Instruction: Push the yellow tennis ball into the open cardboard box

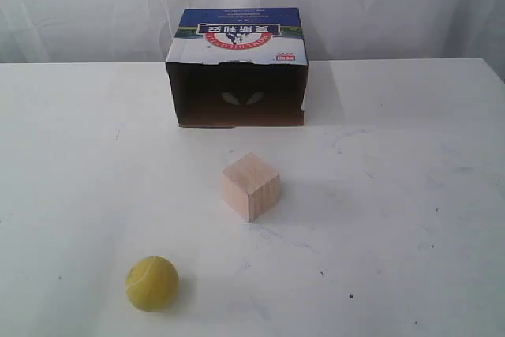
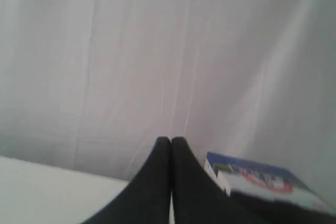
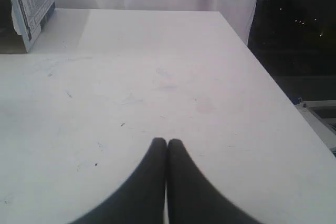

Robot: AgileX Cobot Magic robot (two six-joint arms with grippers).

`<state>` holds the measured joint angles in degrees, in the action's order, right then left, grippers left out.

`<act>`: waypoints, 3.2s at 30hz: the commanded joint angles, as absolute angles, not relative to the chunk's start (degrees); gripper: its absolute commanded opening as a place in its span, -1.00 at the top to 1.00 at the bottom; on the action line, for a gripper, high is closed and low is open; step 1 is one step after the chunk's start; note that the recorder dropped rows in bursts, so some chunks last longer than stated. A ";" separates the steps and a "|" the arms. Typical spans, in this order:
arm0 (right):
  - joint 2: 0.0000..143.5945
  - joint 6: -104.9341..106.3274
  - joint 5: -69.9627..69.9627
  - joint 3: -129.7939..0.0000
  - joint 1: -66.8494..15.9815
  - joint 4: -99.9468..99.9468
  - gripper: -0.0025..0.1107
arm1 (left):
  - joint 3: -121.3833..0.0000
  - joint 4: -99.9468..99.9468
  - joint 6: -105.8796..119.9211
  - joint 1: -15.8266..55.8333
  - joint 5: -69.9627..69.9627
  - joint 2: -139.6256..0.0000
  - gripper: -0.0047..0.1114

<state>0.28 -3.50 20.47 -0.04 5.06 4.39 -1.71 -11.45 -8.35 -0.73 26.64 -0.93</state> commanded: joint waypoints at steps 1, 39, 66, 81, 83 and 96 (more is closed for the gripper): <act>0.00 -3.69 20.02 0.00 5.51 4.36 0.96 | -17.44 -19.49 11.41 -0.48 19.03 -14.23 0.92; 0.00 -3.69 20.02 0.00 5.51 4.36 0.96 | -20.70 -88.43 94.12 10.55 -22.67 -56.23 0.92; 0.00 -3.69 20.02 0.00 5.51 4.36 0.96 | -20.09 -83.07 92.69 16.29 -20.06 -69.80 0.92; 0.00 -6.28 20.02 0.00 5.51 4.36 0.96 | -20.09 -92.41 101.97 16.29 -20.31 -76.08 0.92; 0.00 -6.28 20.02 0.00 5.51 4.36 0.96 | -20.09 -94.40 103.96 16.29 -20.10 -76.81 0.92; 0.00 -6.28 20.02 0.00 5.51 4.36 0.96 | -20.68 -99.95 114.21 16.29 -19.99 -81.06 0.92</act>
